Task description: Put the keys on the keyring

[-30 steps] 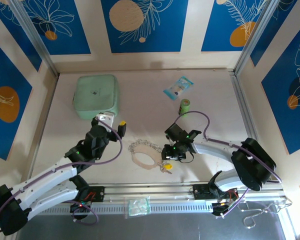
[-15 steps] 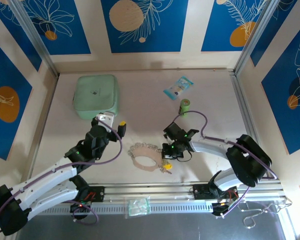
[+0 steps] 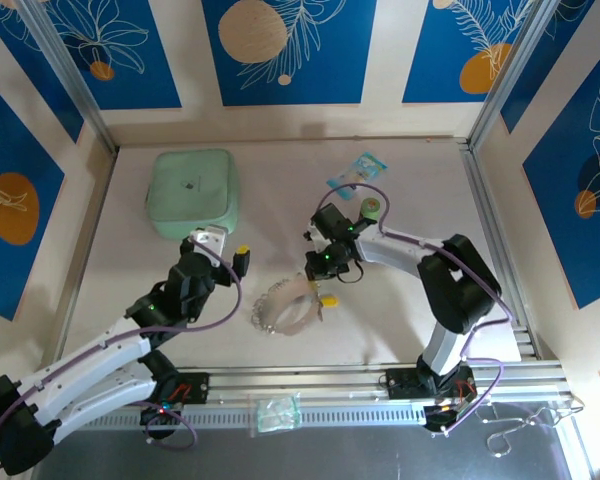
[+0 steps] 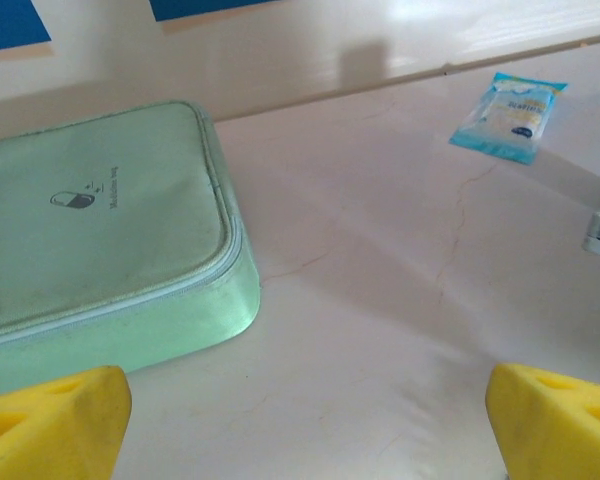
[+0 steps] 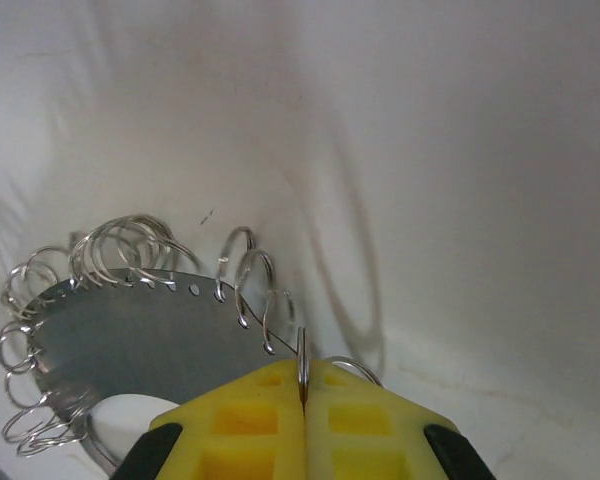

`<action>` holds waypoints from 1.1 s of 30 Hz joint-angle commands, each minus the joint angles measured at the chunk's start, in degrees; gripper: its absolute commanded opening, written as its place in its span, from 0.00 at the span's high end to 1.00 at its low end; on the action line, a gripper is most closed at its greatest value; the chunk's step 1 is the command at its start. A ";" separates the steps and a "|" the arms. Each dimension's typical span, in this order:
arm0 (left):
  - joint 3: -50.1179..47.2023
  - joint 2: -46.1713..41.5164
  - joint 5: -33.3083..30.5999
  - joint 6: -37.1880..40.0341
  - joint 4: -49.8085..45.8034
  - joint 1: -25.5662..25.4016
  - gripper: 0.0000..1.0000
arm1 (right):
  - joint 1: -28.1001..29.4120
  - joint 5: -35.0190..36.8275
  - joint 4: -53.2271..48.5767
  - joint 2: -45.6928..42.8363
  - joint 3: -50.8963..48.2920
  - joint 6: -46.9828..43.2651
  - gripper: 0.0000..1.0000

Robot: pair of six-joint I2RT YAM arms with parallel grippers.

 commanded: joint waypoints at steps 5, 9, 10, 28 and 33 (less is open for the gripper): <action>1.53 -1.77 -0.42 -4.13 -5.93 0.53 0.09 | -1.36 -1.20 -3.15 0.28 1.84 -3.81 0.72; 1.48 -1.59 0.01 -6.57 -7.62 0.57 0.09 | -2.69 -0.50 -2.69 -4.65 -0.51 -3.11 0.68; 1.52 -1.37 0.57 -7.02 -7.78 0.52 0.09 | -3.08 -0.06 -2.52 -5.73 -1.40 -2.63 0.68; 2.84 6.53 8.53 -11.79 -4.82 0.51 0.13 | -4.59 -7.92 4.97 -5.00 -9.52 -0.20 0.68; 2.43 5.92 8.06 -12.17 -5.01 0.57 0.13 | -3.84 -7.77 5.15 -3.00 -8.66 -0.91 0.70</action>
